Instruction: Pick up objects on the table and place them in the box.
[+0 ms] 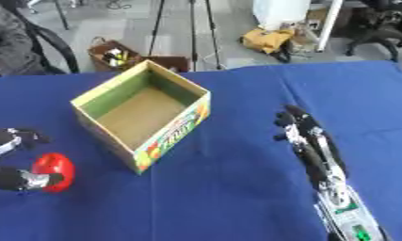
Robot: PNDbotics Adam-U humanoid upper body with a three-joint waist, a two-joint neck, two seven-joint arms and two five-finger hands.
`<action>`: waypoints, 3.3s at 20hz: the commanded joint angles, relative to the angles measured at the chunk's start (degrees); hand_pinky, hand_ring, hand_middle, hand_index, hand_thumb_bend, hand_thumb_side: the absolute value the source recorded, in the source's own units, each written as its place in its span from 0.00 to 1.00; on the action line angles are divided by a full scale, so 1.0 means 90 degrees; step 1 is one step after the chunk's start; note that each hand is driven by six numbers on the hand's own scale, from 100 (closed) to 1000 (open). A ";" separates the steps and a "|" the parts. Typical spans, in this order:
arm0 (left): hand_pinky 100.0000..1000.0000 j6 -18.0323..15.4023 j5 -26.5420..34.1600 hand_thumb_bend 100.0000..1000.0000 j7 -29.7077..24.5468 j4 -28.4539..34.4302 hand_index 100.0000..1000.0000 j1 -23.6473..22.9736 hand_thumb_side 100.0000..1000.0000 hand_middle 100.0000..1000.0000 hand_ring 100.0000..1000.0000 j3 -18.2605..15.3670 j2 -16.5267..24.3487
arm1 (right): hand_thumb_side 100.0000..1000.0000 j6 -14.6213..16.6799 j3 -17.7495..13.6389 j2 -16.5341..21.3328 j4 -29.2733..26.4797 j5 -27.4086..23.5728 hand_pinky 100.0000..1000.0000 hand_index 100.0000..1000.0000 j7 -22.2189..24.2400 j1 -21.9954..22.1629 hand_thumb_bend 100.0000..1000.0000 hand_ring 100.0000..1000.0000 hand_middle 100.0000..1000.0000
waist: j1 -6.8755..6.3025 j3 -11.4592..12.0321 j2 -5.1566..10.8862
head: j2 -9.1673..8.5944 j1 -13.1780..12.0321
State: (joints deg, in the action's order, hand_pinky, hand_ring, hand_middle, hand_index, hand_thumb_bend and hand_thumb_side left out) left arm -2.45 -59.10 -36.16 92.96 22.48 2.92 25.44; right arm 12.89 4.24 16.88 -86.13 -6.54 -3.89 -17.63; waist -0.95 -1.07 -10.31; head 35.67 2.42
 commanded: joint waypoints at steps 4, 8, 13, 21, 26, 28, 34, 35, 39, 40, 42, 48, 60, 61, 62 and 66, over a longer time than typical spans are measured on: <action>0.72 -0.0198 -0.0503 0.59 0.0074 0.0048 0.84 0.0079 0.67 0.74 0.72 -0.0026 -0.0028 | 0.64 0.0008 -0.0036 0.0092 -0.0135 0.0010 0.57 0.89 -0.0020 -0.0060 0.02 0.75 0.71 | 0.0004 -0.0005 0.0077 | -0.0051 -0.0003; 0.71 -0.0169 -0.0475 0.56 0.0116 0.0020 0.84 0.0075 0.67 0.72 0.69 -0.0030 -0.0041 | 0.64 0.0006 -0.0034 0.0090 -0.0134 0.0007 0.57 0.89 -0.0019 -0.0059 0.02 0.75 0.71 | 0.0004 -0.0003 0.0078 | -0.0054 -0.0005; 0.63 -0.0120 -0.0373 0.51 0.0132 -0.0070 0.83 0.0057 0.65 0.70 0.63 -0.0026 -0.0075 | 0.64 0.0007 -0.0032 0.0090 -0.0133 0.0009 0.57 0.89 -0.0017 -0.0060 0.02 0.75 0.71 | 0.0008 -0.0001 0.0077 | -0.0057 -0.0001; 0.59 -0.0041 -0.0219 0.45 0.0179 -0.0224 0.82 0.0041 0.63 0.68 0.58 -0.0008 -0.0139 | 0.64 0.0005 -0.0028 0.0083 -0.0130 0.0014 0.57 0.89 -0.0015 -0.0059 0.02 0.75 0.71 | 0.0015 0.0001 0.0068 | -0.0059 -0.0004; 0.25 -0.0002 -0.0121 0.21 0.0157 -0.0340 0.80 0.0023 0.46 0.59 0.43 -0.0010 -0.0195 | 0.64 0.0005 -0.0025 0.0085 -0.0137 0.0014 0.57 0.89 -0.0012 -0.0066 0.02 0.75 0.71 | 0.0031 0.0001 0.0059 | -0.0071 -0.0012; 0.18 0.0028 -0.0074 0.06 0.0163 -0.0380 0.79 0.0023 0.35 0.56 0.38 -0.0014 -0.0200 | 0.64 0.0004 -0.0024 0.0085 -0.0138 0.0013 0.57 0.89 -0.0011 -0.0069 0.02 0.75 0.71 | 0.0034 0.0002 0.0059 | -0.0074 -0.0014; 0.06 0.0180 0.0128 0.00 0.0302 -0.0409 0.76 0.0050 0.19 0.50 0.29 -0.0027 -0.0221 | 0.64 0.0003 -0.0028 0.0088 -0.0146 0.0011 0.57 0.89 -0.0015 -0.0069 0.02 0.75 0.71 | 0.0046 0.0003 0.0062 | -0.0079 -0.0017; 0.05 0.0194 0.0167 0.00 0.0322 -0.0377 0.75 0.0066 0.18 0.49 0.28 -0.0031 -0.0221 | 0.64 0.0002 -0.0028 0.0088 -0.0147 0.0011 0.57 0.89 -0.0015 -0.0068 0.02 0.75 0.71 | 0.0048 0.0004 0.0064 | -0.0078 -0.0017; 0.02 0.0227 0.0370 0.00 0.0409 -0.0076 0.75 0.0206 0.19 0.48 0.26 -0.0090 -0.0212 | 0.64 0.0000 -0.0030 0.0086 -0.0142 0.0011 0.57 0.89 -0.0018 -0.0058 0.02 0.75 0.71 | 0.0046 0.0010 0.0074 | -0.0073 -0.0015; 0.01 0.0243 0.0429 0.00 0.0435 0.0027 0.74 0.0256 0.20 0.47 0.25 -0.0114 -0.0209 | 0.64 0.0000 -0.0030 0.0086 -0.0141 0.0012 0.57 0.89 -0.0018 -0.0055 0.02 0.75 0.71 | 0.0046 0.0011 0.0077 | -0.0069 -0.0011; 0.00 0.0283 0.0549 0.00 0.0456 0.0257 0.74 0.0380 0.21 0.47 0.24 -0.0164 -0.0206 | 0.64 0.0000 -0.0032 0.0089 -0.0141 0.0013 0.57 0.89 -0.0019 -0.0049 0.02 0.75 0.71 | 0.0045 0.0010 0.0084 | -0.0061 -0.0008; 0.00 0.0349 0.0761 0.00 0.0349 0.0621 0.74 0.0937 0.22 0.46 0.24 -0.0149 -0.0252 | 0.64 -0.0003 -0.0019 0.0083 -0.0132 0.0010 0.57 0.89 -0.0011 -0.0025 0.01 0.75 0.71 | 0.0039 -0.0011 0.0120 | -0.0035 -0.0029; 0.00 0.1041 0.0359 0.00 0.0970 -0.1219 0.73 0.2588 0.31 0.46 0.25 0.0375 -0.1110 | 0.64 -0.0012 0.0081 0.0024 -0.0135 0.0000 0.57 0.89 0.0088 -0.0024 0.01 0.75 0.71 | 0.0078 -0.0266 0.0108 | -0.0069 -0.0190; 0.00 0.1127 0.0262 0.00 0.1056 -0.1378 0.73 0.2695 0.33 0.45 0.24 0.0336 -0.1207 | 0.64 -0.0013 0.0095 0.0018 -0.0135 0.0001 0.57 0.89 0.0102 -0.0029 0.01 0.75 0.71 | 0.0076 -0.0304 0.0100 | -0.0074 -0.0207; 0.00 0.1227 0.0156 0.00 0.1156 -0.1551 0.73 0.2804 0.35 0.45 0.24 0.0262 -0.1313 | 0.64 -0.0013 0.0112 0.0013 -0.0134 0.0002 0.57 0.89 0.0119 -0.0034 0.01 0.75 0.71 | 0.0073 -0.0351 0.0090 | -0.0080 -0.0229; 0.17 0.1454 -0.0274 0.00 0.1580 -0.2250 0.76 0.3121 0.45 0.57 0.37 0.0088 -0.1606 | 0.64 -0.0015 0.0160 0.0002 -0.0137 0.0008 0.57 0.89 0.0172 -0.0041 0.01 0.75 0.71 | 0.0058 -0.0510 0.0059 | -0.0087 -0.0310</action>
State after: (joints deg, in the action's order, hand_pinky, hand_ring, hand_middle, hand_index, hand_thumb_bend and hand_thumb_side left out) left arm 10.07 -60.35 -23.14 73.61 49.03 4.78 11.22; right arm 12.66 5.70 16.37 -86.24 -6.54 -2.62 -17.20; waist -0.57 -5.75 -10.60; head 35.58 -0.02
